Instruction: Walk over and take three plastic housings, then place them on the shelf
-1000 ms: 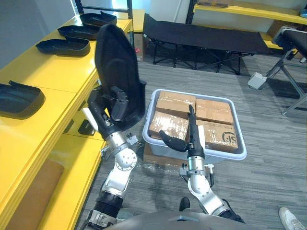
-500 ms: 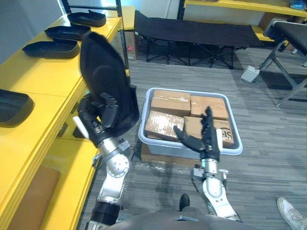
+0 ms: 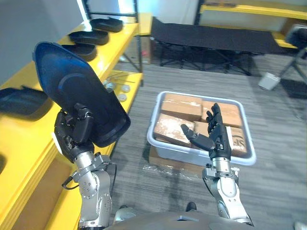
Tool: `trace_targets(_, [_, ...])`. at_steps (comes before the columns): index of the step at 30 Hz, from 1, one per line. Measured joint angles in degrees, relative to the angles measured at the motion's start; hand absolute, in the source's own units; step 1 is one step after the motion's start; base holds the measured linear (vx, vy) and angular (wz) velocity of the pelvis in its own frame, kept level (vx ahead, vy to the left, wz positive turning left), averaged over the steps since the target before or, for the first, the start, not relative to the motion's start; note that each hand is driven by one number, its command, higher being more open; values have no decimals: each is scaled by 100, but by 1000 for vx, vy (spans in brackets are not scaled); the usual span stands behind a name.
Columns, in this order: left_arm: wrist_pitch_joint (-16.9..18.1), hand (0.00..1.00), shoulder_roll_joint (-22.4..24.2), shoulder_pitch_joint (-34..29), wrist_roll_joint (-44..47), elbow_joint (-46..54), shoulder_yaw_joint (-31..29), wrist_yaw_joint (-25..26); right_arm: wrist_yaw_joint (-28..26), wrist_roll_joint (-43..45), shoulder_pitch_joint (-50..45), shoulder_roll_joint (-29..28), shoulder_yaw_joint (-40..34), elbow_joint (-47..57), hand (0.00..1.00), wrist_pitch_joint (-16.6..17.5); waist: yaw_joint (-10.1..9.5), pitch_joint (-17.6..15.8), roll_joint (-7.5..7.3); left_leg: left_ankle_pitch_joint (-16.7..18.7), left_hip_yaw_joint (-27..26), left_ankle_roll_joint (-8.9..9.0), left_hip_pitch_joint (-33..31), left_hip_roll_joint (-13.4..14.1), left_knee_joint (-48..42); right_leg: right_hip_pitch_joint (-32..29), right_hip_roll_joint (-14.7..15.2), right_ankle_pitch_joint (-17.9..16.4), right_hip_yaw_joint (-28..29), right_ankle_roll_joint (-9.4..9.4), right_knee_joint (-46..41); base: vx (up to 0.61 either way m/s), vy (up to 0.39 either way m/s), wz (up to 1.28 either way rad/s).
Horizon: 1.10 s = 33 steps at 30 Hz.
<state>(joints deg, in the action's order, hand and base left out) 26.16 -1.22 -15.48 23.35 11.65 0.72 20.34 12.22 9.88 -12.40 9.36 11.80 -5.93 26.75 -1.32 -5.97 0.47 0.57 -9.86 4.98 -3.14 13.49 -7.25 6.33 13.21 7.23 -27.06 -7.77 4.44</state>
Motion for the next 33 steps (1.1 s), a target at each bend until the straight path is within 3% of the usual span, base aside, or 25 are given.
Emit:
trace_targets(2, [5, 0, -3, -123, 165, 0, 75, -194, 86, -82, 198, 139, 181, -15, 100, -209, -273, -57, 78, -384, -58, 326, -15, -69, 222, 82, 112, 17, -303, -38, -80, 3, 58, 90])
trace_targets(6, [-6, 0, -97, -412, 366, 6, 32, -207, 52, -270, 472, 89, 675, -2, 100, -263, -484, -81, 38, -690, 120, 236, 262, -335, 883, 221, 315, -225, -536, -82, -270, 13, 66, 45])
trace_targets(9, [-29, 0, -174, -545, 361, 105, 120, -314, 55, -264, 472, -20, 829, 0, 100, -263, -476, -87, 21, -880, 281, 179, 309, -428, 1226, 282, 373, -607, -582, -225, -532, -28, -2, 78])
trace_targets(12, [-155, 0, -232, -550, 365, 373, 209, -734, 233, -275, 479, -37, 878, 0, 100, -272, -480, -88, 8, -1026, 729, 141, 66, -570, 1211, 266, 375, -850, -524, -164, -739, -11, -6, 78])
trace_targets(19, [-272, 0, -326, -644, 369, 454, 353, -1236, 276, -372, 802, 35, 958, 0, 100, -388, -521, -88, -4, -1173, 975, 211, -23, -582, 1204, 308, 316, -884, -513, -175, -841, 14, -38, 23])
trace_targets(26, [-271, 0, -326, -762, 413, 452, 494, -1479, -217, -390, 817, 240, 943, -1, 100, -324, -520, -161, 14, -1202, 1089, 132, -162, -483, 1206, 252, 158, -994, -443, -226, -825, -77, -37, 7])
trace_targets(33, [-271, 0, -322, -781, 606, 458, 554, -1625, -468, -392, 874, 203, 976, 0, 100, -230, -667, -232, 73, -1266, 1208, 135, -224, -530, 1201, 249, 204, -1057, -554, -234, -957, -31, -4, 12])
